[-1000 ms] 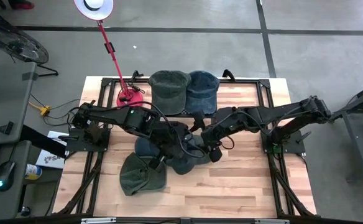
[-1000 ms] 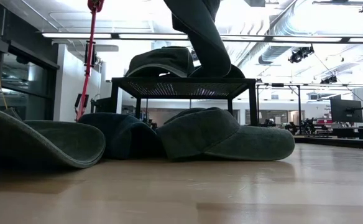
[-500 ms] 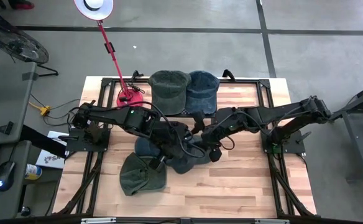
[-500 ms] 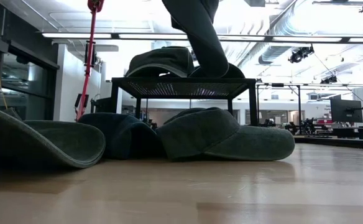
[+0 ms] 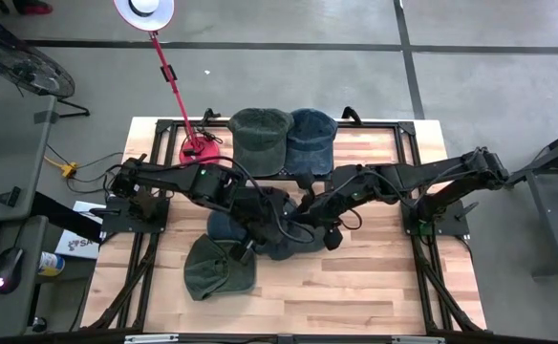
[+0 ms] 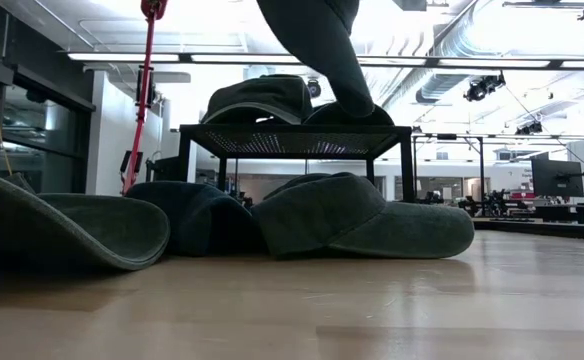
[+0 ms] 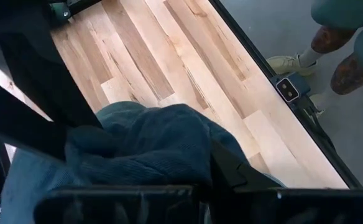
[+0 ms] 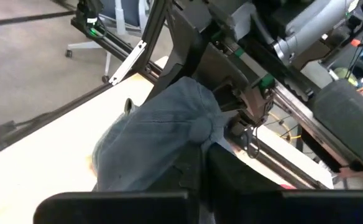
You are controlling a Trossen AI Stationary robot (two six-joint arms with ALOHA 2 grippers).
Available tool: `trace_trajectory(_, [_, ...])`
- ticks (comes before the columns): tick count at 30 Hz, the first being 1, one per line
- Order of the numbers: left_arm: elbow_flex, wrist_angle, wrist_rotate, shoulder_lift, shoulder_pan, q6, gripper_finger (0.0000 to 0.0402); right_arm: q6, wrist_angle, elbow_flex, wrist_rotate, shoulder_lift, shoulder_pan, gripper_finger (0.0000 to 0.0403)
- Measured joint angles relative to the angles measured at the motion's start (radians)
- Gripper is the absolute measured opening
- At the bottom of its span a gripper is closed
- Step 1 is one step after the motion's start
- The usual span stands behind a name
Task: Pick & Place hat
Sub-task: Stack the right blue cap on top of the other blue cap on the shelf
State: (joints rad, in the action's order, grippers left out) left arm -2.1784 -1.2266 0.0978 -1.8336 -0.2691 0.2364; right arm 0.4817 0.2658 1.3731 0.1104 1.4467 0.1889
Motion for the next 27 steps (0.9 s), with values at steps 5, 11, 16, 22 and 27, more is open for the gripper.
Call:
trace_trajectory(5, [0.000, 0.027, -0.022, 0.000, 0.000, -0.051, 0.0021, -0.012, 0.001, 0.000, -0.023, 0.000, 0.018, 0.0003])
trace_trajectory(11, [0.000, 0.055, -0.064, 0.000, 0.000, -0.065, 0.0055, -0.039, 0.017, 0.000, -0.061, 0.000, 0.035, 0.0002])
trace_trajectory(16, [0.000, 0.048, -0.059, 0.000, 0.000, -0.078, 0.0077, -0.055, 0.050, 0.000, -0.124, -0.010, 0.049, 0.0001])
trace_trajectory(22, [-0.001, 0.049, -0.067, 0.011, 0.000, -0.104, 0.0080, -0.102, 0.064, 0.000, -0.150, -0.052, 0.051, 0.0001])
trace_trajectory(27, [-0.037, 0.045, -0.105, 0.028, 0.001, -0.121, 0.0080, -0.109, 0.088, 0.000, -0.209, -0.087, 0.061, 0.0000])
